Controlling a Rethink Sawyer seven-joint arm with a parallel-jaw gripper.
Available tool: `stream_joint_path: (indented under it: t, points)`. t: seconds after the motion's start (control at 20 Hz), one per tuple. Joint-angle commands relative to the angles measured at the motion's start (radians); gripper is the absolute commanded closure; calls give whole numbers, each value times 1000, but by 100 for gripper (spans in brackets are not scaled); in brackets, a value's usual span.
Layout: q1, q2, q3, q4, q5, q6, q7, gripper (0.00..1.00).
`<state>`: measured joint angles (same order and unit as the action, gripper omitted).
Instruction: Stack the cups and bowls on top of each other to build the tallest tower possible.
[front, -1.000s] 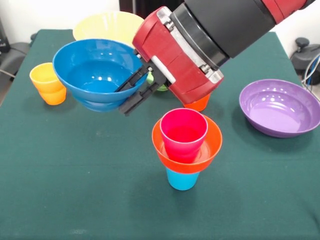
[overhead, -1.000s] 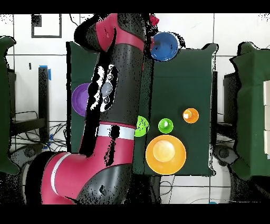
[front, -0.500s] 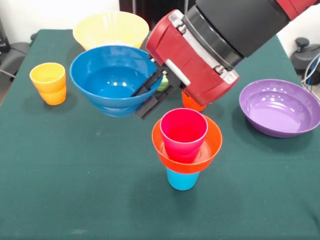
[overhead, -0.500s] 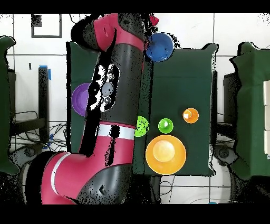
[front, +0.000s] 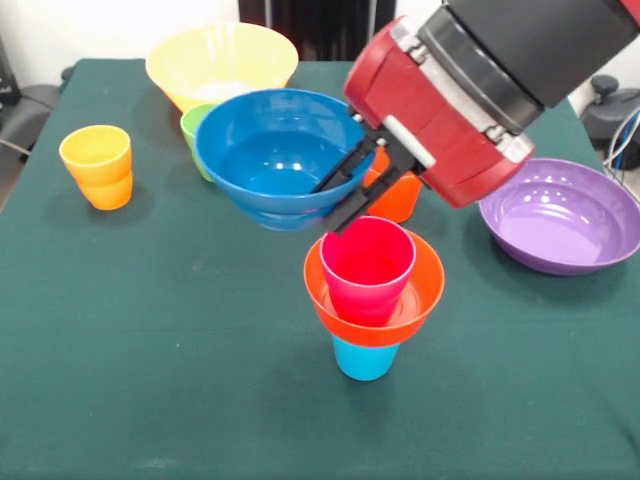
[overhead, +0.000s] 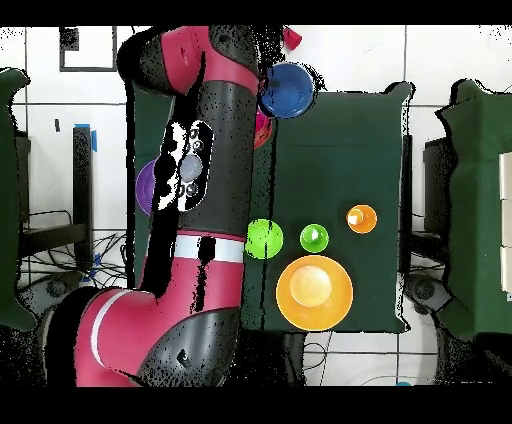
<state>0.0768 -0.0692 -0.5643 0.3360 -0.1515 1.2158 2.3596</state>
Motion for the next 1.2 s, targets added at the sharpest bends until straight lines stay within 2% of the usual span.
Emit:
stream_joint_path:
  t: [0.05,0.25,1.2]
  points:
    - [31,58,23,-7,42,129,274,100]
    - [23,66,9,-23,56,135,263,100]
    - [-4,52,-8,30,103,58,221,100]
